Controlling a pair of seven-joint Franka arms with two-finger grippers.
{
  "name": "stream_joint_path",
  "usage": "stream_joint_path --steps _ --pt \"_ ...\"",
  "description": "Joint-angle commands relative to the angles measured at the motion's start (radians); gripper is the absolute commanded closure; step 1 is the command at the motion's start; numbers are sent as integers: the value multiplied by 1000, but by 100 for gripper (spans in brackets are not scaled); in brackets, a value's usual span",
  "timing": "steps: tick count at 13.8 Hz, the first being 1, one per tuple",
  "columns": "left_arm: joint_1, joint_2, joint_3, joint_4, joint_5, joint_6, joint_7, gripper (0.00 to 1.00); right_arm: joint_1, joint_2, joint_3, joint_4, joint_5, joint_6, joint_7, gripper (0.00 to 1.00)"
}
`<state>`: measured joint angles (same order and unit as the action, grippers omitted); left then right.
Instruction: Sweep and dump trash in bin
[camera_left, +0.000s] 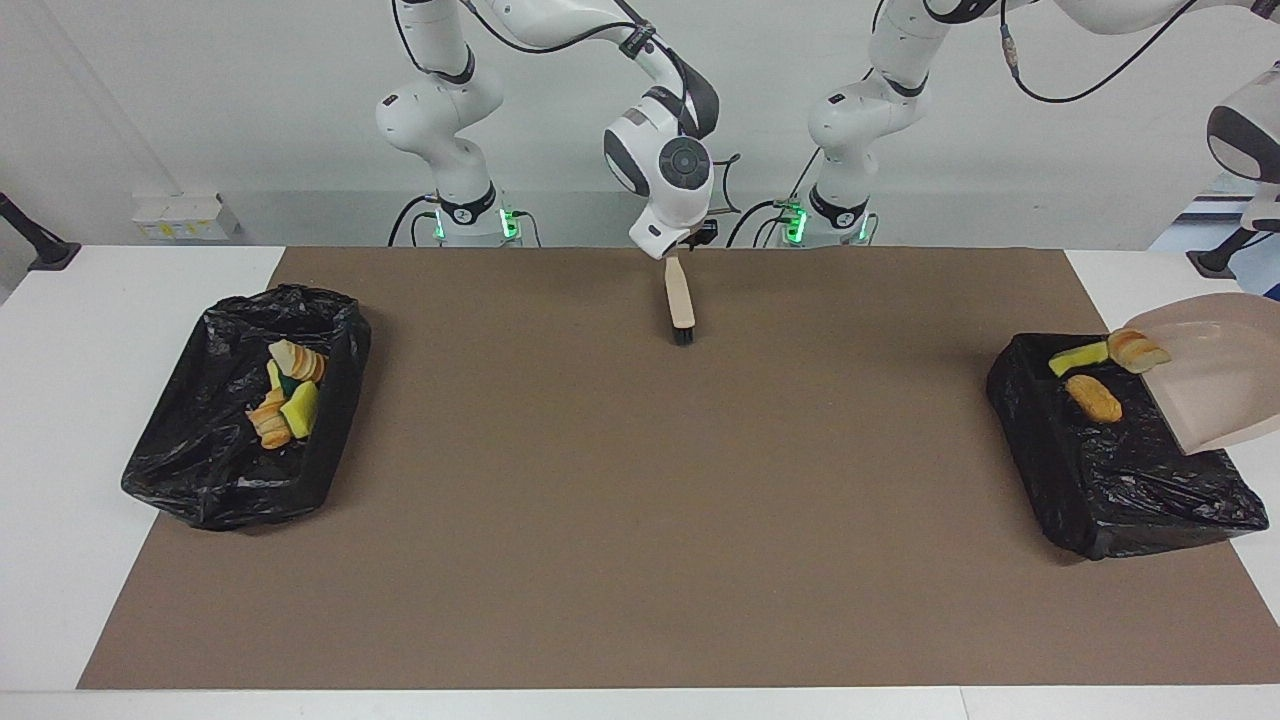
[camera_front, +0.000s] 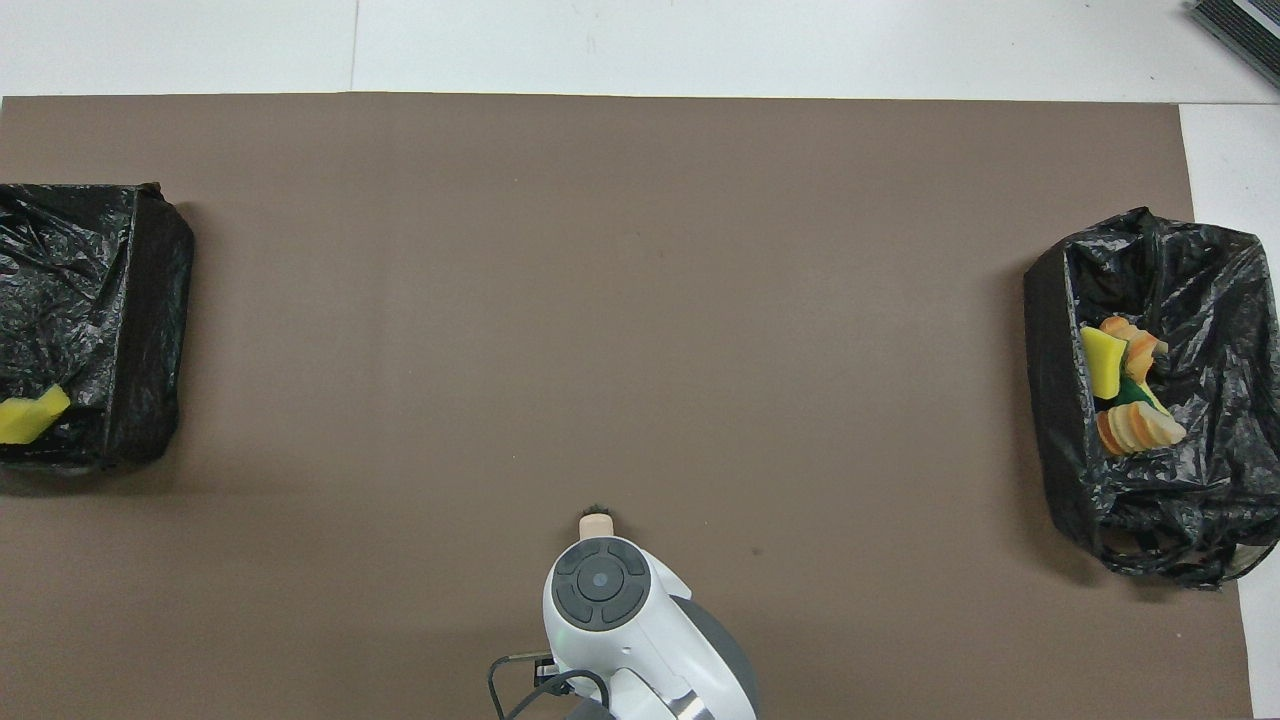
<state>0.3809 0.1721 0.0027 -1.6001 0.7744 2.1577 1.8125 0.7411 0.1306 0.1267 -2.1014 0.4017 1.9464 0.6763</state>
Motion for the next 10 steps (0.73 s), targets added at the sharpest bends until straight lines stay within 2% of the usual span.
stream_joint_path --steps 1,3,6,8,9,10 --pt "-37 9 5 32 118 -59 -21 100 -93 30 2 63 0 -6 -52 0" --pt "-62 4 5 69 137 -110 -18 100 -181 29 1 104 -56 -24 -150 0" --pt "-118 -23 -1 77 128 -194 -22 100 -352 29 1 230 -127 -136 -257 0" --pt "-183 -33 -4 69 120 -303 -39 100 -454 24 1 274 -178 -181 -369 0" --pt "-230 -51 -7 57 109 -397 -67 100 -512 24 1 297 -181 -194 -410 0" --pt "-278 -66 -6 28 48 -465 -117 100 -564 24 -1 317 -197 -205 -446 0"
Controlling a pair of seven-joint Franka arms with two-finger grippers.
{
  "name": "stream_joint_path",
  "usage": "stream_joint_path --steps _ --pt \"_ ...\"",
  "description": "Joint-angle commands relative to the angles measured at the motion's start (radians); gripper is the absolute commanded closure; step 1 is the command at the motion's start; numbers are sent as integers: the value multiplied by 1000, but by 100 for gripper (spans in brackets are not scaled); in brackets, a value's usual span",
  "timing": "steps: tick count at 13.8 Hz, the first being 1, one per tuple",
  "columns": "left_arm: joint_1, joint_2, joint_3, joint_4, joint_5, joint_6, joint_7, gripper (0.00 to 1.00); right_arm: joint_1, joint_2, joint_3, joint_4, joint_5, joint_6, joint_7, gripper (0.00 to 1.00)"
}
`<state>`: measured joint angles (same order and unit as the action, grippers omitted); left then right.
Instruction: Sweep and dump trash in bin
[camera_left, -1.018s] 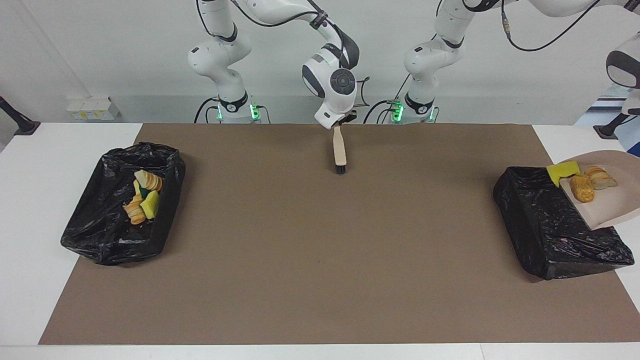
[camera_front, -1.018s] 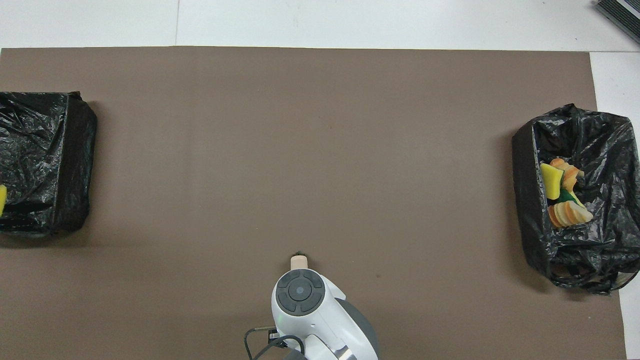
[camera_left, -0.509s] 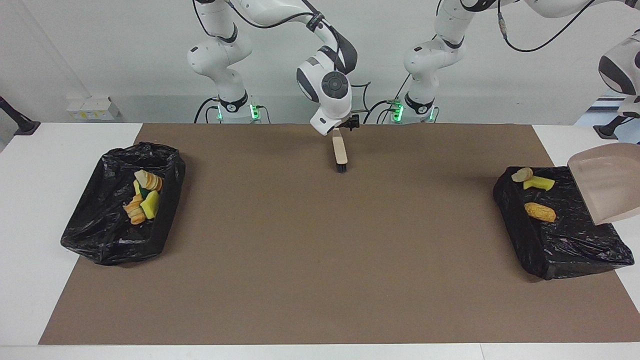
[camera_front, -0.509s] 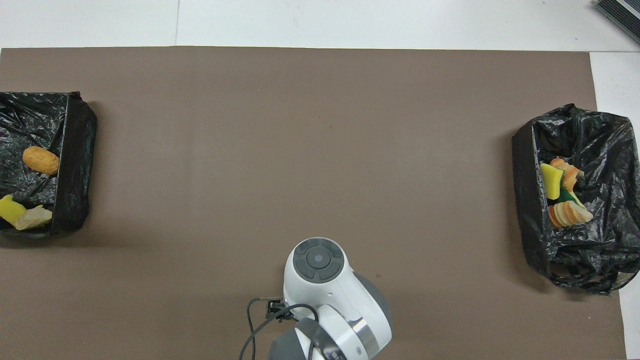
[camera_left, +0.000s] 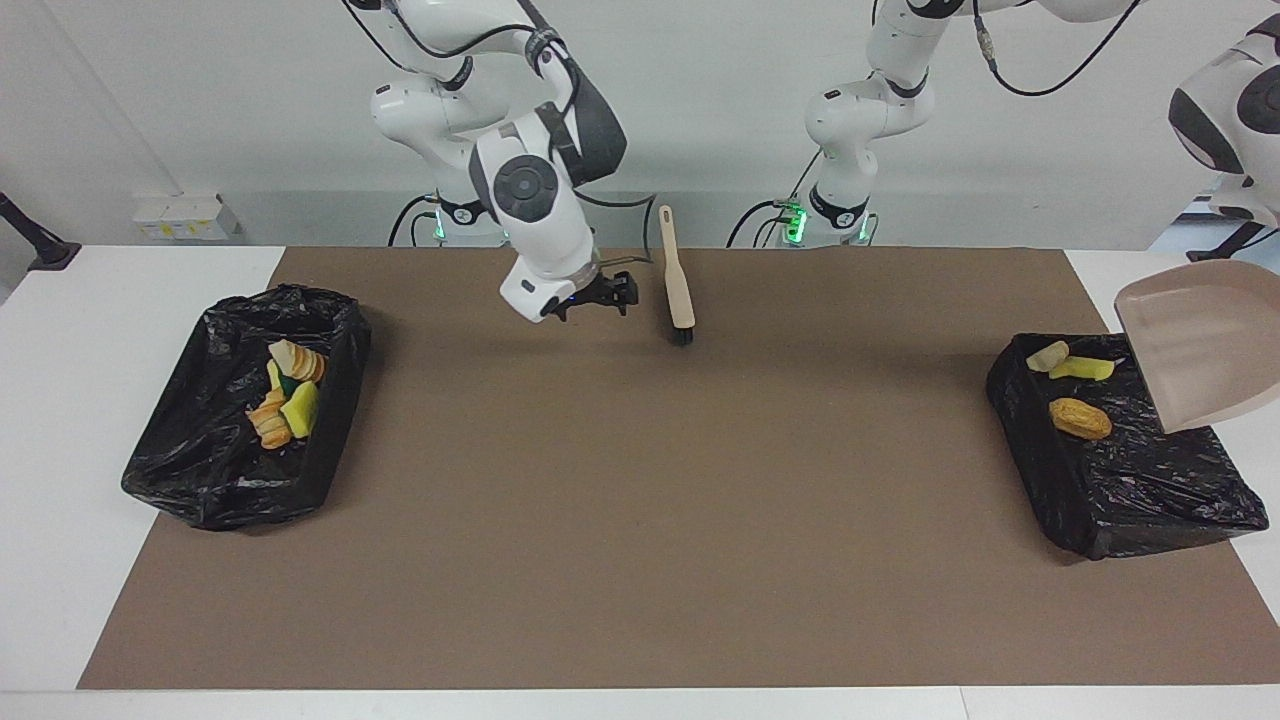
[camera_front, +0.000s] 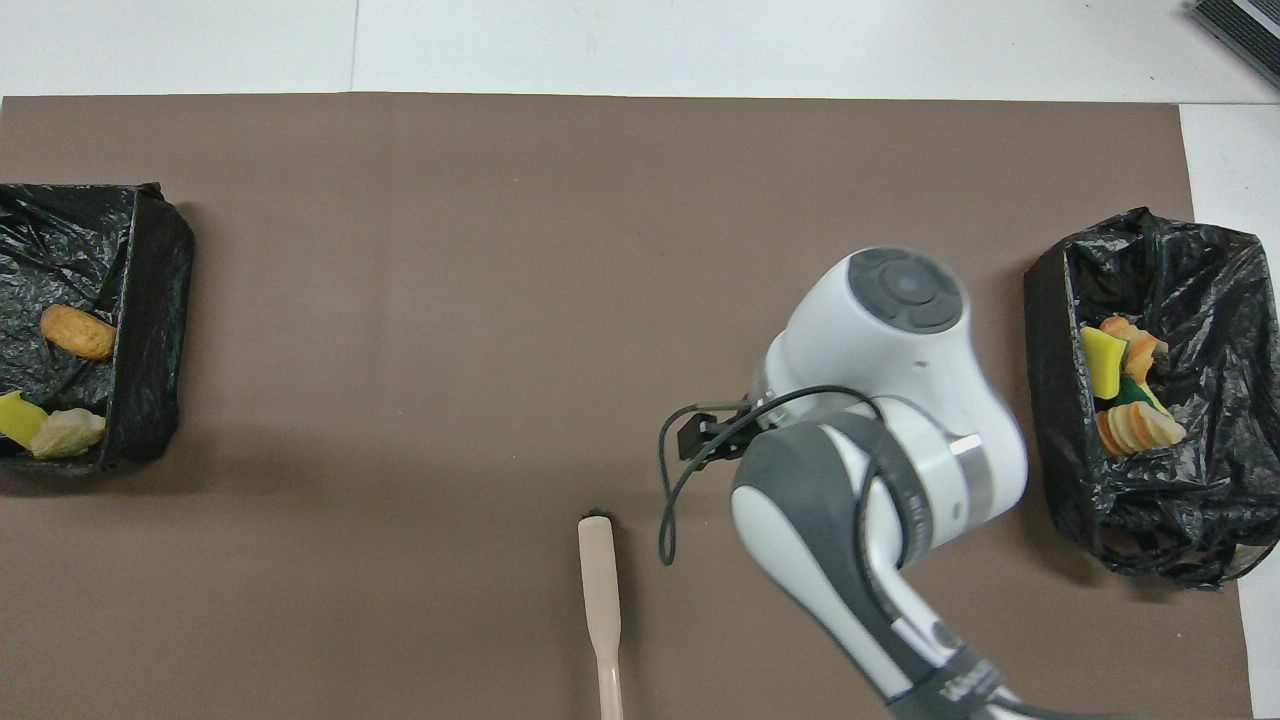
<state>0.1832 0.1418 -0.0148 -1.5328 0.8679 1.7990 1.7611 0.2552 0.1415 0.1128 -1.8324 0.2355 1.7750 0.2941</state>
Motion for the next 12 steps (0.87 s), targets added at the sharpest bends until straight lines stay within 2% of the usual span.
stream_joint_path --steps 1,3,5,7,10,12 --pt "-114 -59 12 -65 -128 -143 -128 100 -117 13 15 71 -62 -37 -99 0" --pt "-157 -106 12 -154 -269 -167 -304 100 -157 4 13 103 -132 -42 -133 0" --pt "-238 -128 12 -242 -361 -171 -554 100 -188 4 8 137 -160 -42 -135 0" --pt "-319 -116 10 -250 -456 -214 -879 100 -247 -10 -7 139 -180 -38 -138 0" --pt "-462 -88 10 -256 -601 -205 -1264 100 -345 -28 -8 165 -226 -40 -138 0" --pt "-549 -26 12 -247 -705 -173 -1528 100 -309 -54 -62 189 -263 -57 -141 0"
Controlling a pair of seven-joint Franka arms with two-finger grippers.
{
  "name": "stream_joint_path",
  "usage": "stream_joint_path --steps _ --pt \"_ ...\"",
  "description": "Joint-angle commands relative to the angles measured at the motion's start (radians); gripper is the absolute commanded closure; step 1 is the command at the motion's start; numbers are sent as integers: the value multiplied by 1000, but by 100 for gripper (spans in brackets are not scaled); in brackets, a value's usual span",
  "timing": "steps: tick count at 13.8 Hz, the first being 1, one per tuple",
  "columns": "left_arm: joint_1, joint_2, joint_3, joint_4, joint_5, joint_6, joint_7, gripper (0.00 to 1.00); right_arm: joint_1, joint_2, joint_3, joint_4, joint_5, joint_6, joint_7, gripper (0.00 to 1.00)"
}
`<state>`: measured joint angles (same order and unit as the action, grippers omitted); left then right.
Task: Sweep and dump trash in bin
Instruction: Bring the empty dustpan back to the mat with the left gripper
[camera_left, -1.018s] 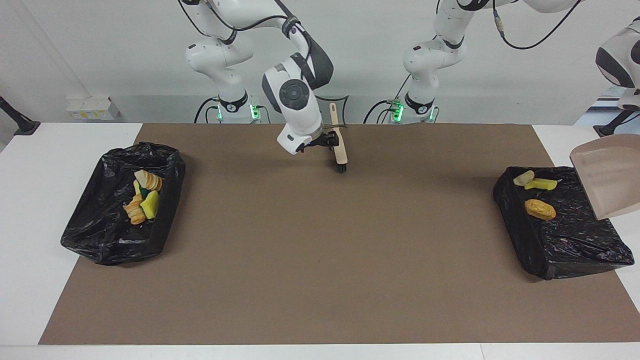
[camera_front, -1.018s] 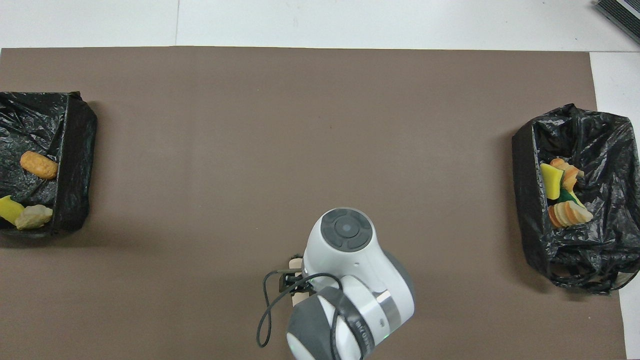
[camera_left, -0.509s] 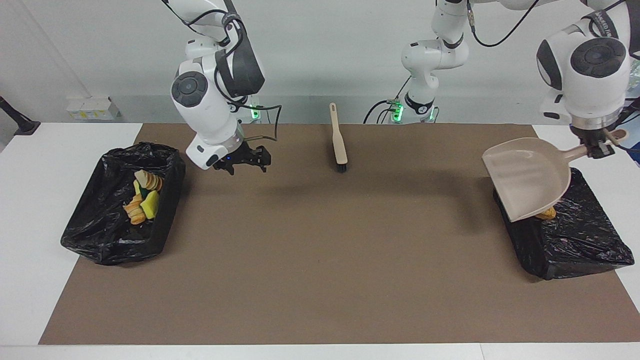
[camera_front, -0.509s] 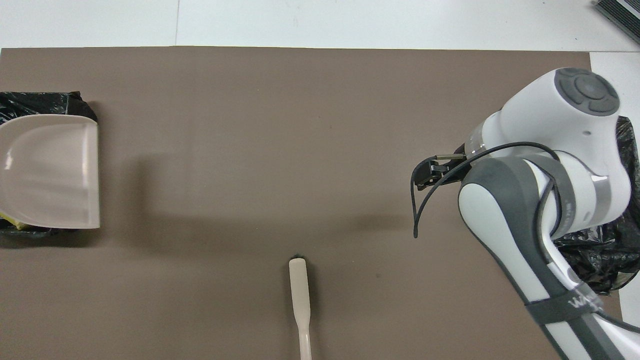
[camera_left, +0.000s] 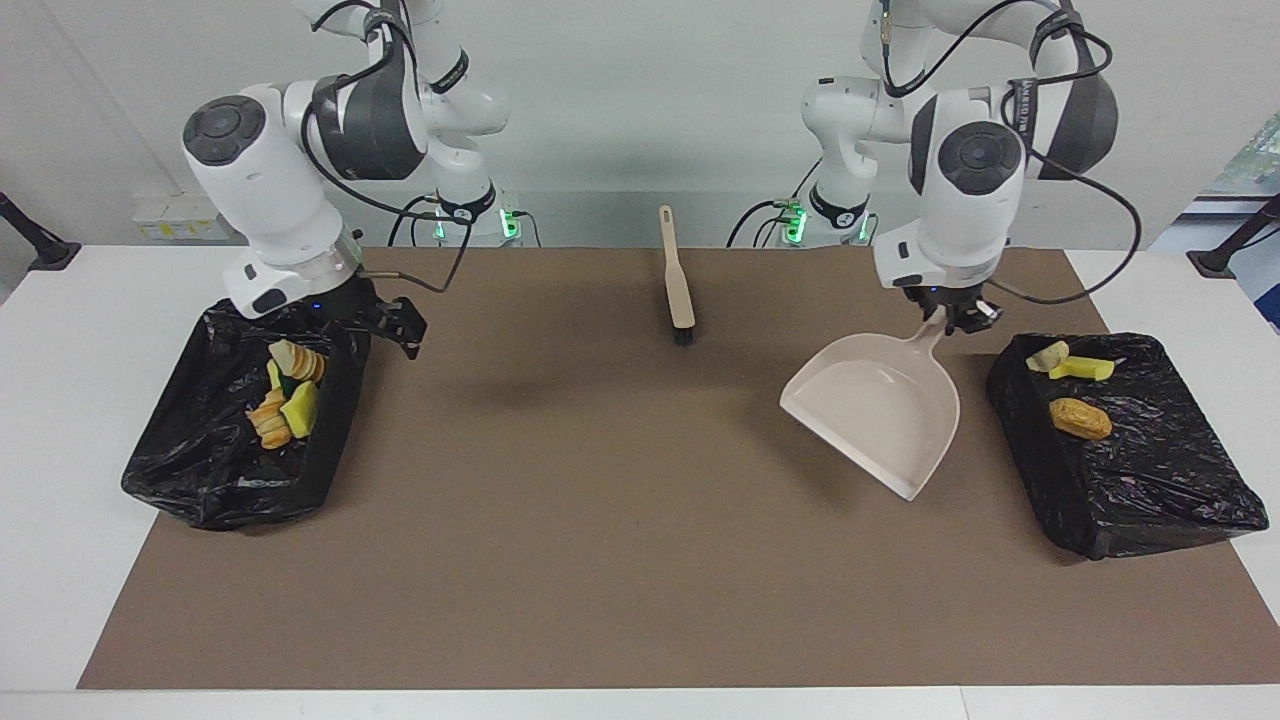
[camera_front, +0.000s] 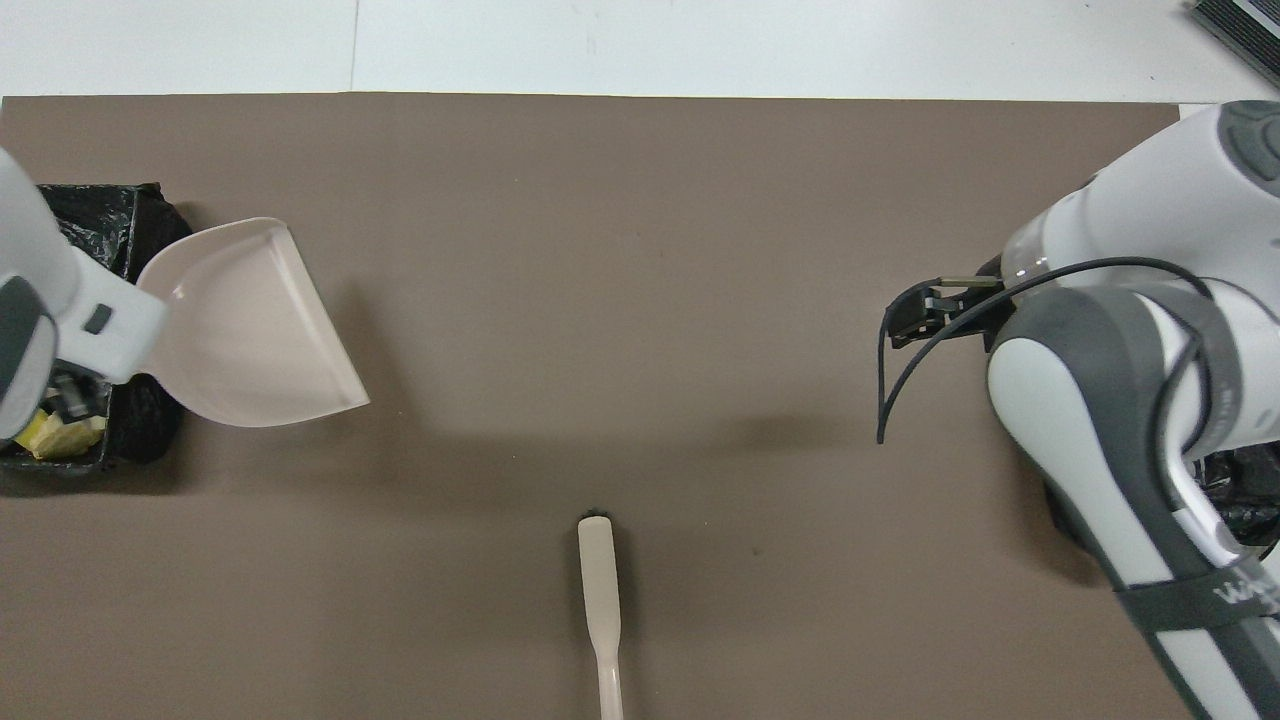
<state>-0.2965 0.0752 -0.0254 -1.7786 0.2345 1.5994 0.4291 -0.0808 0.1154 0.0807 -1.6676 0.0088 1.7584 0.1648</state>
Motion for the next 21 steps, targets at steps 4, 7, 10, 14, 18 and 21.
stream_joint_path --steps 4,7,10,14,18,21 --pt "-200 101 22 5 -202 164 -654 100 86 -63 -133 90 -12 -169 -73 0" --pt "-275 162 22 5 -239 293 -815 100 52 -108 -127 48 -9 -186 -59 0" --pt "-308 208 22 7 -332 420 -829 100 64 -115 -125 39 -9 -188 -19 0" --pt "-338 262 22 22 -356 553 -836 100 67 -117 -116 37 -12 -183 -24 0" --pt "-352 291 22 31 -348 550 -837 84 65 -117 -116 39 -10 -194 -27 0" --pt "-375 279 24 30 -342 510 -843 0 65 -115 -116 42 -10 -192 -28 0"
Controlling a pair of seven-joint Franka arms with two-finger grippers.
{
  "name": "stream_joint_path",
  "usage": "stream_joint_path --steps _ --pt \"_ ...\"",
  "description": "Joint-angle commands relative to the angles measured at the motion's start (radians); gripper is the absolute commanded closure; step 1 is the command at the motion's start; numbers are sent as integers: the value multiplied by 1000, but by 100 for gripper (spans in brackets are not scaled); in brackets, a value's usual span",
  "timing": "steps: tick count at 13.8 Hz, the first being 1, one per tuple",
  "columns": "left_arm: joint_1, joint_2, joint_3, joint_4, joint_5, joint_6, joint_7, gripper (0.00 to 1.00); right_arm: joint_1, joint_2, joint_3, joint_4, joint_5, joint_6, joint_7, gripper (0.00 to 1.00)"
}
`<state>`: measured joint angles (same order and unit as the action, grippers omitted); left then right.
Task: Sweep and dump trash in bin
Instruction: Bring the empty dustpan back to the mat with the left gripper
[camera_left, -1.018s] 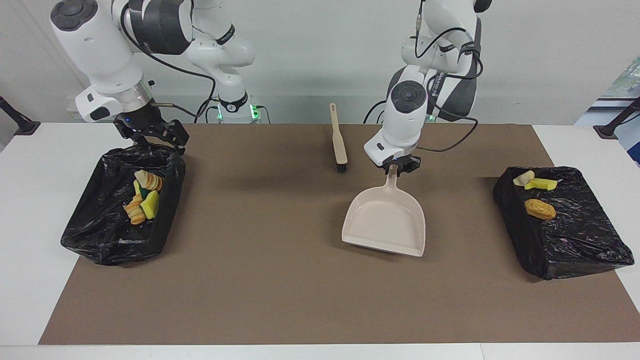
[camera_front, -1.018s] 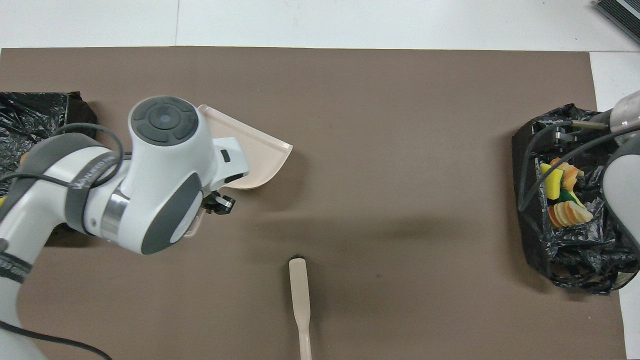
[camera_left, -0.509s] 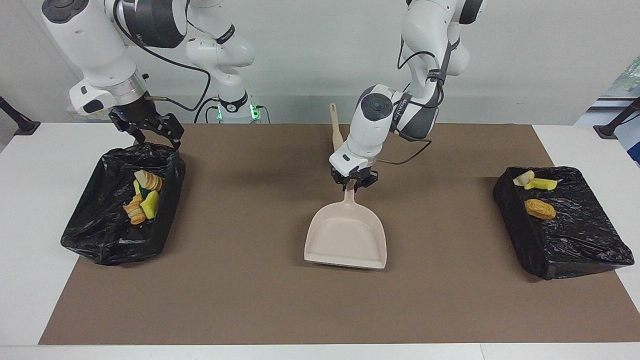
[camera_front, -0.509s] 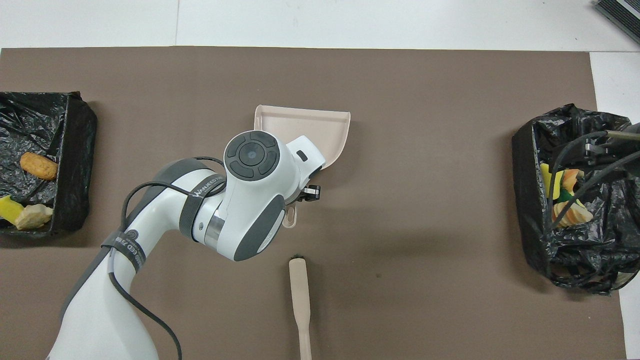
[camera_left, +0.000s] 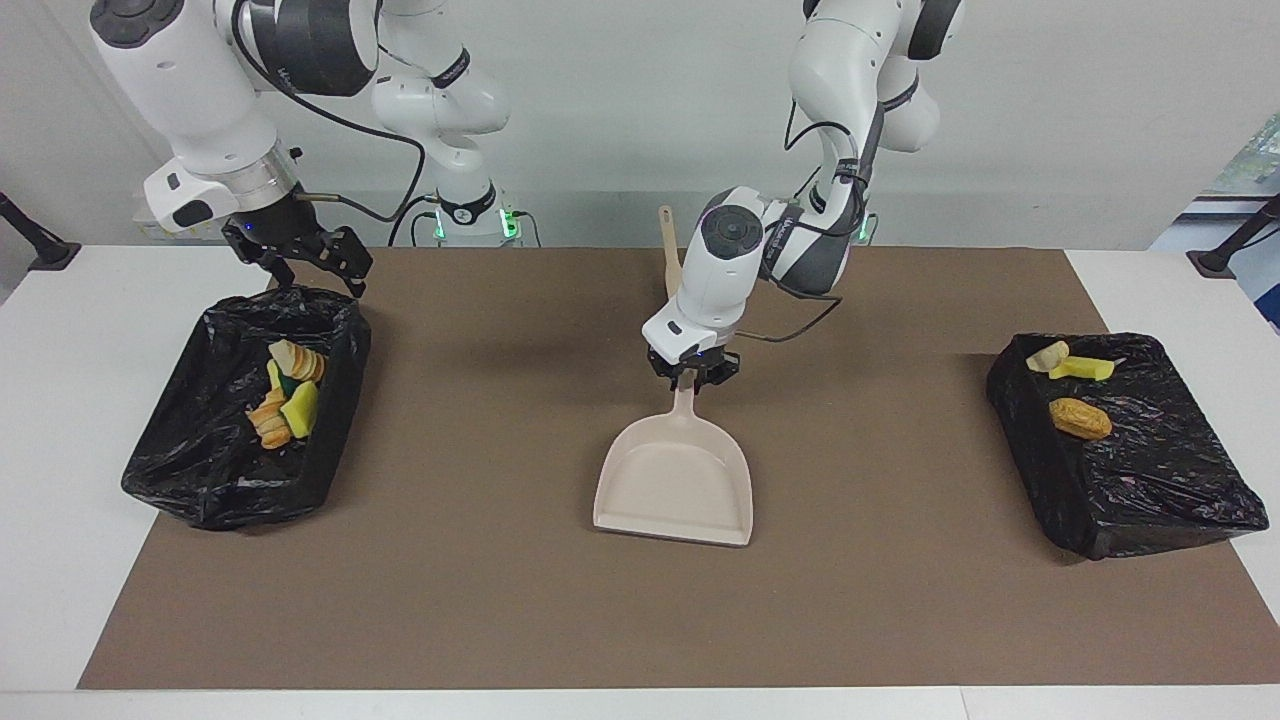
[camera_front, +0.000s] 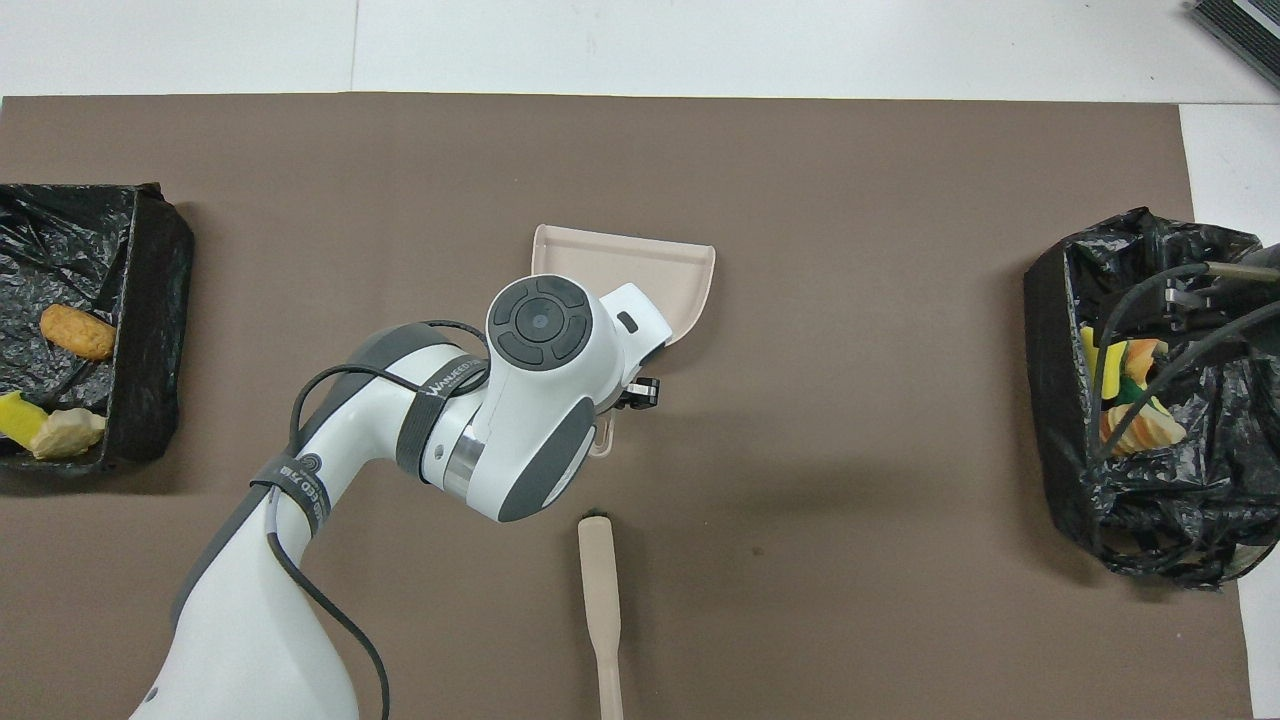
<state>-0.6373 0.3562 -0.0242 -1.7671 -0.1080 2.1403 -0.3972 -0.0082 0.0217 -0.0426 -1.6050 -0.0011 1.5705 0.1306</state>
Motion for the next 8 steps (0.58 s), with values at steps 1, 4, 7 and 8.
stream_joint_path --steps 1,4,7,8 --pt "-33 -17 23 18 4 -83 -14 0 -7 -22 7 -21 0 -6 6 0" --pt "-1 -106 35 14 4 -201 -6 0 -7 -22 7 -23 0 -7 7 0" --pt "134 -204 41 -3 5 -307 3 0 -7 -22 7 -23 0 -6 6 0" --pt "172 -233 41 -11 11 -350 21 0 -7 -22 9 -23 1 -4 4 0"
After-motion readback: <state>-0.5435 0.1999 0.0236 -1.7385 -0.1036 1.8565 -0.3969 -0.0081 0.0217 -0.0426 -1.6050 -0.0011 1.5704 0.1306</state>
